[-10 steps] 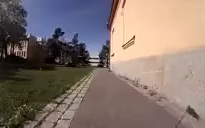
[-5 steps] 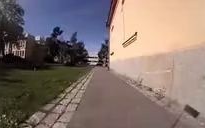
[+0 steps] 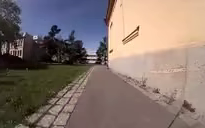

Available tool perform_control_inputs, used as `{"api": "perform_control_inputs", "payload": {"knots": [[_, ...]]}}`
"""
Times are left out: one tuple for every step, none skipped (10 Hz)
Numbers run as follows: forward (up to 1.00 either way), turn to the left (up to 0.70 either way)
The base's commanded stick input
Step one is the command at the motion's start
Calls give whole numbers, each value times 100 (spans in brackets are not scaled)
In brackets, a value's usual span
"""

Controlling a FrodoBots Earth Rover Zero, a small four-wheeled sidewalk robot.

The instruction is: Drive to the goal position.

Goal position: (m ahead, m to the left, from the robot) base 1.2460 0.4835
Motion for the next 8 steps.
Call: {"api": "perform_control_inputs", "payload": {"knots": [[70,0],[70,0],[70,0],[70,0],[70,0],[70,0],[70,0],[70,0]]}}
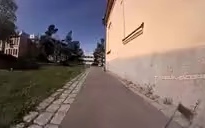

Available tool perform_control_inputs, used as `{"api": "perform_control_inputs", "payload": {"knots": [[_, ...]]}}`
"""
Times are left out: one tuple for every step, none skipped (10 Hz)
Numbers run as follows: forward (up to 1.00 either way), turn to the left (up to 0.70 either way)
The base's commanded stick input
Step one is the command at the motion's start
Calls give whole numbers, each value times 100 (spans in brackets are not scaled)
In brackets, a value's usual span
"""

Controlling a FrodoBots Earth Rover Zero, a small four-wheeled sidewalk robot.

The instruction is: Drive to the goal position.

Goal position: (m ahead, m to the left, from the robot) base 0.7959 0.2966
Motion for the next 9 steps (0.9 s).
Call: {"api": "perform_control_inputs", "payload": {"knots": [[70,0],[85,0],[85,0],[85,0],[85,0],[85,0],[85,0],[85,0],[85,0]]}}
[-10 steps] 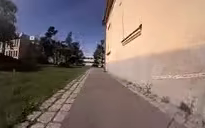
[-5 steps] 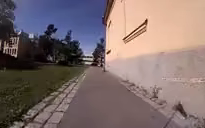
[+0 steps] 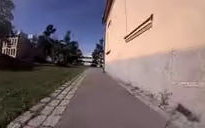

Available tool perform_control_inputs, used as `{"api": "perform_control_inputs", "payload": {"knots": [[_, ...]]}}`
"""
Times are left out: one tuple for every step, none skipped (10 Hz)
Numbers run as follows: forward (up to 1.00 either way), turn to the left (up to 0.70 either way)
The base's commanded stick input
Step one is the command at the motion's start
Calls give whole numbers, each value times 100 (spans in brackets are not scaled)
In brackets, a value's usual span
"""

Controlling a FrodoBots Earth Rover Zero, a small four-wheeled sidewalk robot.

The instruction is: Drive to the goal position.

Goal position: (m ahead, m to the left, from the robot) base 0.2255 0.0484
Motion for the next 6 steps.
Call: {"api": "perform_control_inputs", "payload": {"knots": [[85,0],[85,0],[85,0],[85,9],[85,30],[85,32]]}}
